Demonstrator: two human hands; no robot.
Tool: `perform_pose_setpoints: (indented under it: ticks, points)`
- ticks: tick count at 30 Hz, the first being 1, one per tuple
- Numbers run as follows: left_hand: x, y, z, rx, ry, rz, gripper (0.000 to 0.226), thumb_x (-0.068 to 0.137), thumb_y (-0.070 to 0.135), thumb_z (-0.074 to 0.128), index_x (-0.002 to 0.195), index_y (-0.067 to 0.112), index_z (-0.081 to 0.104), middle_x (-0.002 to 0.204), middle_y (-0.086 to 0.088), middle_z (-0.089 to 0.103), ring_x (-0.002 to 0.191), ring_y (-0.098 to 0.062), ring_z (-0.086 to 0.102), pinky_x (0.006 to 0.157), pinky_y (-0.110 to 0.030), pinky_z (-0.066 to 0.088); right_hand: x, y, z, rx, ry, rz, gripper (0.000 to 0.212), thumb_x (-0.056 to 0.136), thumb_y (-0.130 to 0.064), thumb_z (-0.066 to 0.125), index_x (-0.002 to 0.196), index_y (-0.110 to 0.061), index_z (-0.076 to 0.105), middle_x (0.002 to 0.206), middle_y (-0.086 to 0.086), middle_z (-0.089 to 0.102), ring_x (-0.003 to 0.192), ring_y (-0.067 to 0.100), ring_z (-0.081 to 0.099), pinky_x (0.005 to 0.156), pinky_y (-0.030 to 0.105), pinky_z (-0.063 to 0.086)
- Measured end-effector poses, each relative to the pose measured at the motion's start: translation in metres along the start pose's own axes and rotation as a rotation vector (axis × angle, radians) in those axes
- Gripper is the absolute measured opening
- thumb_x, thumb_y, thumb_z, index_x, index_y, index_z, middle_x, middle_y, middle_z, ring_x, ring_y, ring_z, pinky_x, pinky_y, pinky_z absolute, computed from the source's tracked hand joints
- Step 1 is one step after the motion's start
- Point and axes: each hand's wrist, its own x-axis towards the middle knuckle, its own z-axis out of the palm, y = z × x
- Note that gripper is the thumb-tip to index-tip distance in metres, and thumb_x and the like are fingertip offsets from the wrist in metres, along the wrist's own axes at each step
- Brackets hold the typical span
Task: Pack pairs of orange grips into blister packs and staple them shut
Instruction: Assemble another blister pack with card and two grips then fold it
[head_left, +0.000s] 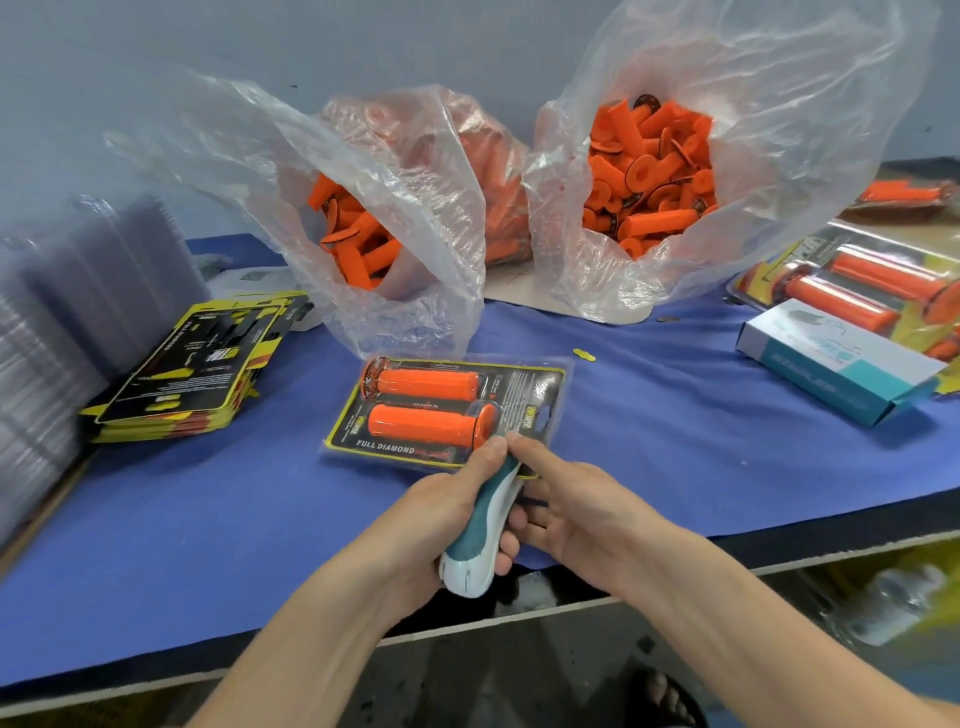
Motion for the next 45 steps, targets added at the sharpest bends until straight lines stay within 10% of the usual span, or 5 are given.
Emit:
perform_pose_setpoints:
  ticks: [15,25,33,40,45]
  points:
    - [-0.045,0.002,-0.067,0.59,-0.021,-0.165,0.077,0.071,0.085,0.055,0.091,0.011,0.058,0.074,-0.008,0.072,0.056,-0.026,0.066,0.054,-0.03,0.053,0.004,-0.001,-0.008,-0.043,0.051,-0.074,0.02,0.1,-0.012,0.054,0.108,0.002,0.066,0.101,0.017,0.075,0.087,0.025,0.075,0.07,0.029,0.061]
    - [-0.031,0.004,-0.156,1.334,0.898,0.02,0.054,0.08,0.066,0.061,0.111,0.022,0.051,0.109,-0.002,0.055,0.105,-0.028,0.052,0.081,-0.04,0.045,0.003,-0.003,-0.01,-0.157,0.141,-0.174,0.011,0.093,-0.006,0.063,0.101,-0.002,0.068,0.095,0.013,0.076,0.08,0.023,0.075,0.063,0.025,0.059]
    - [0.006,0.003,-0.101,1.581,0.568,0.792,0.076,0.072,0.037,0.084,0.137,0.012,0.053,0.139,-0.012,0.05,0.129,-0.034,0.048,0.111,-0.053,0.035,-0.002,-0.016,-0.01,-0.067,0.083,-0.203,0.014,0.091,-0.009,0.061,0.098,-0.003,0.072,0.087,0.013,0.074,0.076,0.019,0.072,0.062,0.026,0.057]
    - [0.016,0.01,-0.068,1.408,0.763,1.124,0.016,0.097,0.032,0.056,0.095,0.018,0.063,0.095,0.002,0.061,0.077,-0.024,0.062,0.056,-0.041,0.049,-0.022,-0.047,-0.005,-0.032,-0.045,-0.394,0.033,0.09,-0.045,0.059,0.096,-0.015,0.072,0.093,0.011,0.075,0.084,0.024,0.073,0.059,0.031,0.057]
    - [0.006,0.028,-0.055,0.553,0.736,0.995,0.012,0.1,0.034,0.053,0.089,0.029,0.056,0.079,0.01,0.063,0.069,-0.013,0.06,0.062,-0.026,0.047,-0.02,-0.061,-0.009,-0.283,0.225,-0.764,0.05,0.082,-0.064,0.05,0.118,-0.032,0.061,0.104,-0.006,0.071,0.091,0.007,0.067,0.075,0.022,0.051]
